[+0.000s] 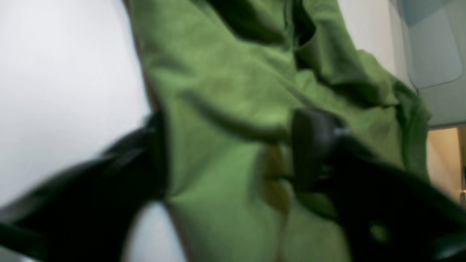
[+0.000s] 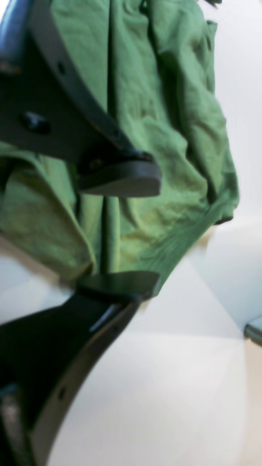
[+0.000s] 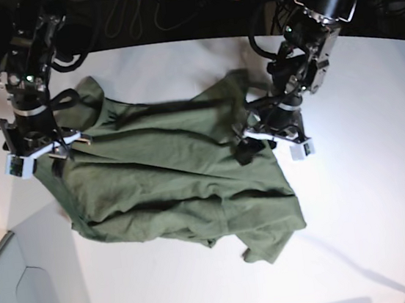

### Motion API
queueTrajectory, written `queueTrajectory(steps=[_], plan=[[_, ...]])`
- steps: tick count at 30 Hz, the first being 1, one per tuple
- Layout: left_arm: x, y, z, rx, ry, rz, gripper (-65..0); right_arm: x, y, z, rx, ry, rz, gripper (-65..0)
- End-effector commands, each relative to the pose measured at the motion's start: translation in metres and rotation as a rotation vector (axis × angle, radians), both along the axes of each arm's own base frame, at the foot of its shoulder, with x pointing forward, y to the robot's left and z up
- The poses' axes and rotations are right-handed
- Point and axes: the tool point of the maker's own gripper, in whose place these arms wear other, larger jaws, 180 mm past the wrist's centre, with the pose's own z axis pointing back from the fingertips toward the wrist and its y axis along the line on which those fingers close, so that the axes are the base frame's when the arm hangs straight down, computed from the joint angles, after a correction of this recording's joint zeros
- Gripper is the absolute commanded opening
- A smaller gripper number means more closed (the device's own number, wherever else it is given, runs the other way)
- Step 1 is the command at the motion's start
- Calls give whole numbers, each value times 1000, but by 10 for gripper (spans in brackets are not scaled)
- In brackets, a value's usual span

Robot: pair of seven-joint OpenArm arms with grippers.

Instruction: Layout the t-shirt on the table in an organized manner, then fold the t-shirt properly

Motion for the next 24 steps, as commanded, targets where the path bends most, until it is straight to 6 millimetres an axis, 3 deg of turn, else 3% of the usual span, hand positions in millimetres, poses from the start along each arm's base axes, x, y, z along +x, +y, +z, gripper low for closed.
queueTrajectory(steps=[1, 4, 6, 7, 12, 15, 20, 24], plan=[[0, 0, 0, -2, 8, 0, -382, 6, -1, 14, -13, -51, 4, -325], [1, 5, 1, 4, 4, 5, -649, 6, 0, 6, -3, -35, 5, -325], [1, 8, 1, 10, 4, 5, -650, 4, -1, -5, 3, -7, 7, -325], [2, 18, 1, 22, 2, 19, -628, 5, 5, -12, 14, 9, 20, -326], [-5, 58, 6, 9, -6, 141, -650, 4, 38, -58, 24, 131, 167, -326], [-10, 81, 19, 4, -40, 207, -650, 9, 54, -81, 42, 185, 219, -326], [-9, 112, 45, 4, -107, 291, -650, 4, 59, -112, 76, 263, 223, -326], [7, 134, 80, 107, -214, 293, -650, 4, 72, -119, 86, 282, 255, -326]])
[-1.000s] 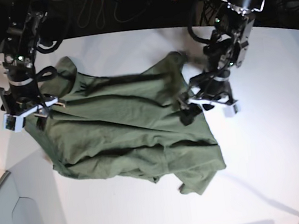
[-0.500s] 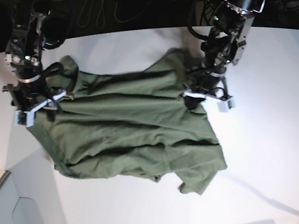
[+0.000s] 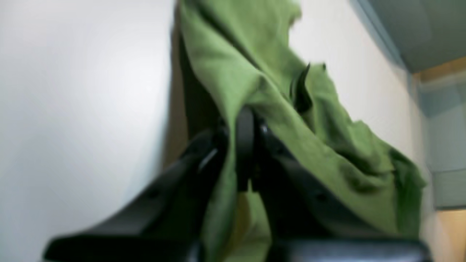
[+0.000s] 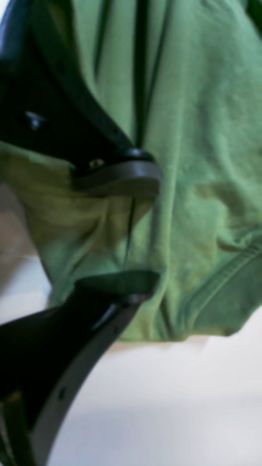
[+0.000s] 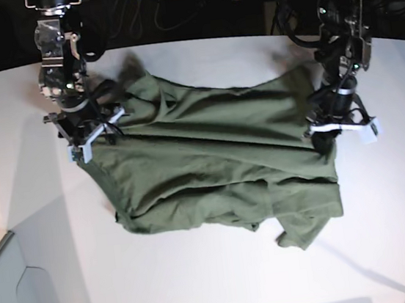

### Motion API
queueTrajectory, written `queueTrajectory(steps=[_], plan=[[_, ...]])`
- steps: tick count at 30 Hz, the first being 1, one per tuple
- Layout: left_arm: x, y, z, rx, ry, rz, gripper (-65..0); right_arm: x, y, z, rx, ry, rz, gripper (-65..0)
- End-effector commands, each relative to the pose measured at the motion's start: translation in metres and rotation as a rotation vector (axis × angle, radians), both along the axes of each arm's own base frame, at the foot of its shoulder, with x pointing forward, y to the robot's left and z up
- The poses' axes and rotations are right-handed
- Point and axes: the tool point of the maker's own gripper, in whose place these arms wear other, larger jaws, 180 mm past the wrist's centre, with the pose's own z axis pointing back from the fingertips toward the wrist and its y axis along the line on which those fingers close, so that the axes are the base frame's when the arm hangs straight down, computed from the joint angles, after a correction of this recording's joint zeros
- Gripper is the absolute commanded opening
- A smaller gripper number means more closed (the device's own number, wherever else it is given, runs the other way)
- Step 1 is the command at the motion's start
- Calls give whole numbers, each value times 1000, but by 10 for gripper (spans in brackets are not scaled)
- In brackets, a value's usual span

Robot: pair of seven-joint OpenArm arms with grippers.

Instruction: Layout the t-shirt on the table in an organized manner, then fold the t-shirt properly

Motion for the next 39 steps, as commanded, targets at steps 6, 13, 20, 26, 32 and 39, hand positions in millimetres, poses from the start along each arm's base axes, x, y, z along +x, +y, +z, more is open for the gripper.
queueTrajectory(steps=[6, 13, 20, 26, 32, 39], plan=[[57, -25, 80, 400, -170, -62, -650, 1, 13, 1, 8, 1, 35, -326], [88, -151, 101, 735, -210, -367, -650, 1, 13, 1, 5, 2, 38, -326], [79, -258, 54, 891, -48, -604, -583, 4, 13, 2, 5, -5, 38, -326], [66, -272, 27, 959, 30, -646, -329, 5, 13, 4, 5, -8, 38, -326], [62, -242, 50, 885, -11, -558, -200, 11, 13, 7, 5, -18, 38, -326], [73, -105, 50, 512, 124, -175, -159, 19, 13, 12, 5, -37, 38, -326]])
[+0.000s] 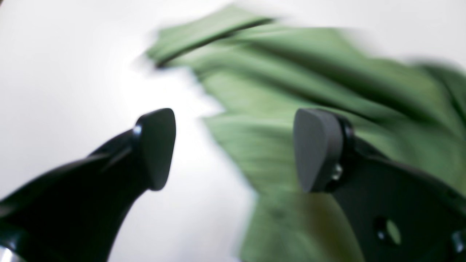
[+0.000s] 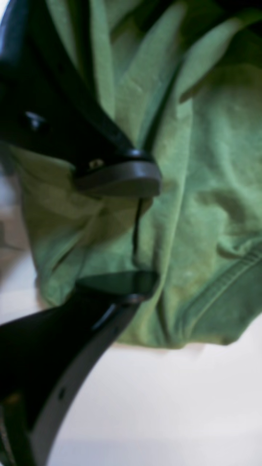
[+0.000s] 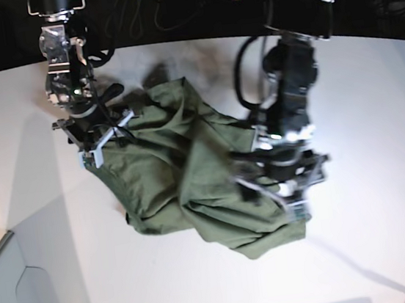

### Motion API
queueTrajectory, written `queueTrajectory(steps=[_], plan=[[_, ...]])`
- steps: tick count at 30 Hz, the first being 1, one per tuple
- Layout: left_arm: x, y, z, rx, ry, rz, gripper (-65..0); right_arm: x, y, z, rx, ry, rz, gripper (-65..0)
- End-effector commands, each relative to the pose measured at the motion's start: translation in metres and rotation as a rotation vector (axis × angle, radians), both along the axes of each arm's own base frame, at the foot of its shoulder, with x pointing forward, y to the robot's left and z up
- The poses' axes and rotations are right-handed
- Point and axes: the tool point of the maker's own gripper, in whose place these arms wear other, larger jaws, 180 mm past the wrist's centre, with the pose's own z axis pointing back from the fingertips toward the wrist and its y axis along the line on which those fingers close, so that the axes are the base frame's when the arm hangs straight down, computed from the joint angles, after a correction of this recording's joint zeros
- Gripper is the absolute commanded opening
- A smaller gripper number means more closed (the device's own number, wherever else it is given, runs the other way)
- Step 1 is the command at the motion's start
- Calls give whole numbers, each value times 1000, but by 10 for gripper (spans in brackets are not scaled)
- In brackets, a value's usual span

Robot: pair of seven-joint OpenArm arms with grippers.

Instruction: Layout the t-shirt on the table in an organized manner, then fold the t-shirt properly

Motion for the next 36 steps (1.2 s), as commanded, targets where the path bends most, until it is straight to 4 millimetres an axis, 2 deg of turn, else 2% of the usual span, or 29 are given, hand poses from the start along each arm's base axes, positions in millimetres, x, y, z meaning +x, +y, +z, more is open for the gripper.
queueTrajectory(steps=[1, 4, 9, 14, 25, 28, 30, 32, 36], plan=[[11, 15, 8, -33, -47, 41, -160, 10, 0, 10, 2, -41, -1, -326], [11, 36, -18, -137, -26, 54, -162, 10, 0, 10, 2, -41, -1, -326], [20, 31, -37, -266, -36, 8, -162, 10, 0, 10, 2, -41, -1, -326], [24, 29, -43, -301, -41, 20, -160, 10, 0, 10, 2, -41, -1, -326], [27, 5, -39, -341, -60, 10, -165, 10, 0, 10, 2, -41, -1, -326], [25, 4, -49, -346, -33, 18, -165, 10, 0, 10, 2, -41, -1, -326], [30, 4, -52, -348, -19, 23, -172, 10, 0, 10, 2, -41, -1, -326], [31, 3, -56, -351, -4, 27, -221, 10, 0, 10, 2, -41, -1, -326], [30, -6, -58, -369, 2, 26, -375, 9, 0, 9, 2, -40, -1, -326]])
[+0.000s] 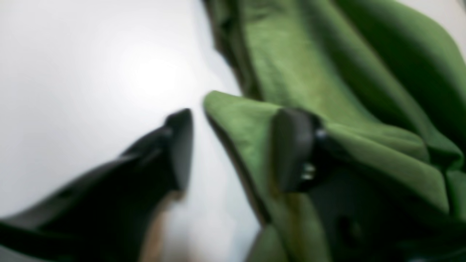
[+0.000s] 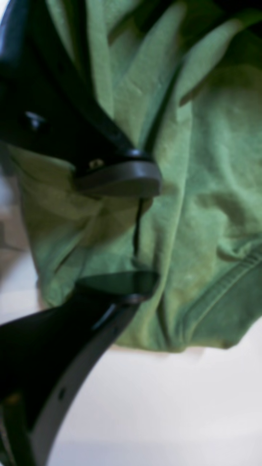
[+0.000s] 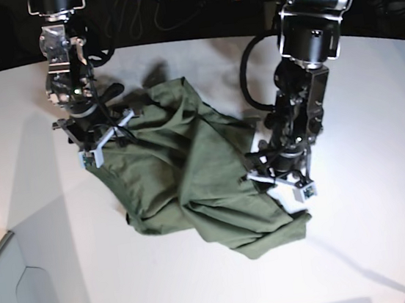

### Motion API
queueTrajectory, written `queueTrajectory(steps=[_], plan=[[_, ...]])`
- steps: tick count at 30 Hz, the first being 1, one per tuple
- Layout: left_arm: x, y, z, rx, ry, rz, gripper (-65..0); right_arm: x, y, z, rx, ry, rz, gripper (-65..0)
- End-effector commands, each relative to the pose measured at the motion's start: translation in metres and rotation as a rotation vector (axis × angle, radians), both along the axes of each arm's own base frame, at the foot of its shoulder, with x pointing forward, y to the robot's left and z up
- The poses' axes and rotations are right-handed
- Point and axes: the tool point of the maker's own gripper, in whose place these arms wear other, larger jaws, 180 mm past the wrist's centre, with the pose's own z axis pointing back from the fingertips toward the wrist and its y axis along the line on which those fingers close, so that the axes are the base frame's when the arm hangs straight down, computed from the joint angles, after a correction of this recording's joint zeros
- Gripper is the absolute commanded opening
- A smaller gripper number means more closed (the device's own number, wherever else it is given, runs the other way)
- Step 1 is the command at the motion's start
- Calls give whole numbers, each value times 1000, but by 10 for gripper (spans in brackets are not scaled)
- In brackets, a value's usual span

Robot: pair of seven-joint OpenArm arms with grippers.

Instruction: Layout the t-shirt on the table in an organized manner, then fold the t-shirt properly

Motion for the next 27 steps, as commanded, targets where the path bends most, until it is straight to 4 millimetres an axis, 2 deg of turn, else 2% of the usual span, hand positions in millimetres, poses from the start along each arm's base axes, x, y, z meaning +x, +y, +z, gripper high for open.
queueTrajectory(steps=[1, 4, 6, 9, 11, 15, 17, 18, 20, 21, 23, 25, 27], plan=[[17, -3, 20, -8, -60, -3, -409, 9, 0, 9, 1, -39, 0, -326], [21, -3, 23, -9, -67, -2, -521, 8, 0, 9, 1, -38, 0, -326], [26, -3, 27, -8, -75, -2, -647, 8, 0, 9, 1, -38, 0, -326], [25, -3, 29, -11, -81, -1, -640, 7, 0, 8, 1, -36, 0, -326], [29, -4, 39, -14, -112, -1, -650, 7, 0, 8, 1, -36, 0, -326], [20, -4, 63, -21, -191, -6, -650, 8, 0, 9, 1, -38, 0, -326], [14, -2, 68, -25, -208, -1, -650, 8, 0, 9, 1, -38, 0, -326], [12, 6, 67, -27, -204, 22, -648, 9, 0, 9, 1, -39, 0, -326], [12, 20, 63, -33, -190, 63, -620, 9, 0, 9, 1, -39, 0, -326], [9, 24, 56, -43, -172, 84, -583, 8, 0, 9, 1, -38, 0, -326], [5, 30, 46, -87, -141, 122, -469, 8, 0, 9, 1, -38, 0, -326], [3, 29, 40, -150, -123, 145, -335, 8, 0, 9, 1, -38, 0, -326], [1, 29, 38, -191, -112, 152, -233, 8, 0, 9, 1, -38, 0, -326]])
